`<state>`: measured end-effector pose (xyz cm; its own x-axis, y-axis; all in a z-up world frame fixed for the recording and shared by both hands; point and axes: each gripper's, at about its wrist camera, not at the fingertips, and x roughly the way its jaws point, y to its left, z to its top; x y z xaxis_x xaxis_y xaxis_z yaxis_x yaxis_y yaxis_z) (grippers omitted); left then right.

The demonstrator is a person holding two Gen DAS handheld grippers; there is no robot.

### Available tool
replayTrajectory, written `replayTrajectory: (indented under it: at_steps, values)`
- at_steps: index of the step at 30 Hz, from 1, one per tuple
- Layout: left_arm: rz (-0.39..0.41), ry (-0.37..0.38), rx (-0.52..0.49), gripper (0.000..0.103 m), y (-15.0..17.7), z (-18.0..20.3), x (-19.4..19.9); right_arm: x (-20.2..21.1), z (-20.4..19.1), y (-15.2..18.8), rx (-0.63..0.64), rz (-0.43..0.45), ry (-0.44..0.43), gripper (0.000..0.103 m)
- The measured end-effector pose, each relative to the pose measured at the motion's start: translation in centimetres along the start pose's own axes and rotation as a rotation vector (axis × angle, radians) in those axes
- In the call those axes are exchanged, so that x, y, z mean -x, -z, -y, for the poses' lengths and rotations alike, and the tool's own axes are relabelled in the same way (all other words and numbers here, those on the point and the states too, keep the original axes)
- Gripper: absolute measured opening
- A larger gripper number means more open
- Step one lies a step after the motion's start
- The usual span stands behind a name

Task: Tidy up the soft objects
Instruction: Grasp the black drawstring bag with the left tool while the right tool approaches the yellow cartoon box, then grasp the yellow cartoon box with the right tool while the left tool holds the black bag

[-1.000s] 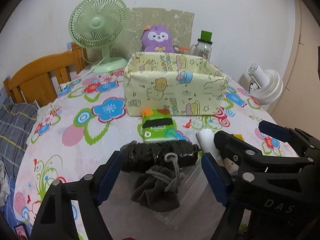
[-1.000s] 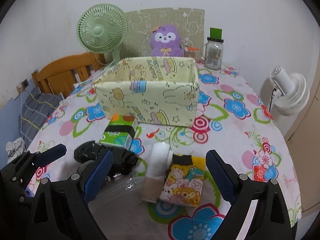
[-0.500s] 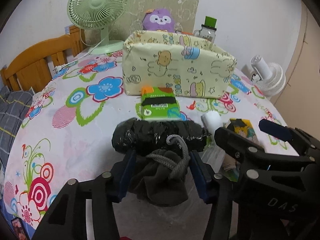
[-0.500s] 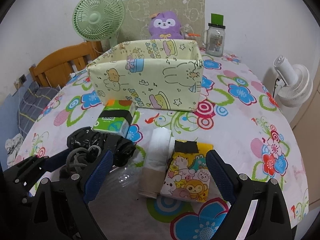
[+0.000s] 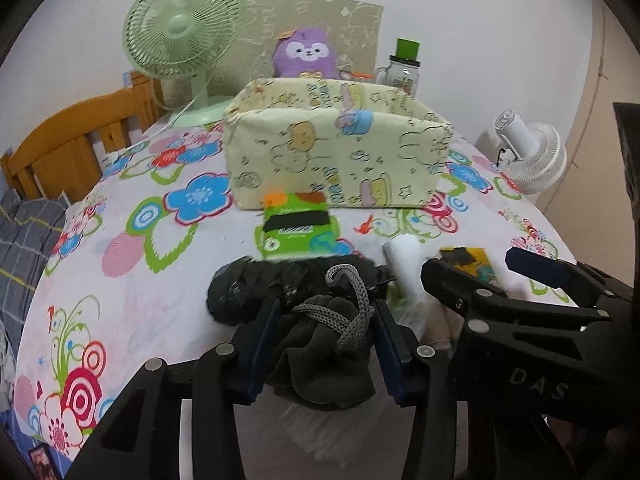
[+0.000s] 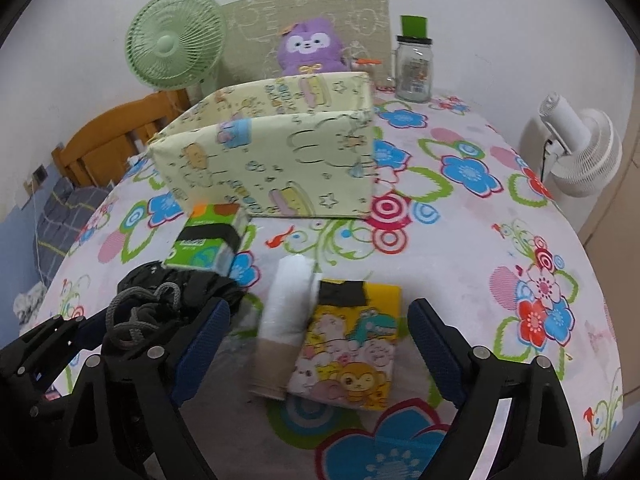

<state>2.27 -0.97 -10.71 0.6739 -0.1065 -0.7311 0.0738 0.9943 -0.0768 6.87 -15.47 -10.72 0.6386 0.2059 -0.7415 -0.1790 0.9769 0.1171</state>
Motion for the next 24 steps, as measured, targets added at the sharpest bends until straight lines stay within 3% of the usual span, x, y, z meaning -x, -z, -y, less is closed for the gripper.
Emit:
replayTrajectory:
  at_steps: [11, 13, 18, 24]
  values:
    - [-0.018, 0.027, -0.065, 0.047, -0.9, 2.3, -1.9, -1.9, 2.4, 0.0, -0.079, -0.064, 0.013, 0.077]
    - [-0.024, 0.028, -0.067, 0.047, -1.0, 2.4, -2.2, -2.5, 2.7, 0.0, -0.093, -0.091, 0.018, 0.066]
    - [-0.023, 0.015, -0.095, 0.047, -1.0, 2.8, -2.4, -3.1, 2.6, 0.1, -0.104, -0.106, 0.013, 0.054]
    - [-0.027, 0.034, -0.082, 0.046, -1.2, 2.5, -2.4, -2.6, 2.2, -0.2, -0.103, -0.097, 0.0, 0.05]
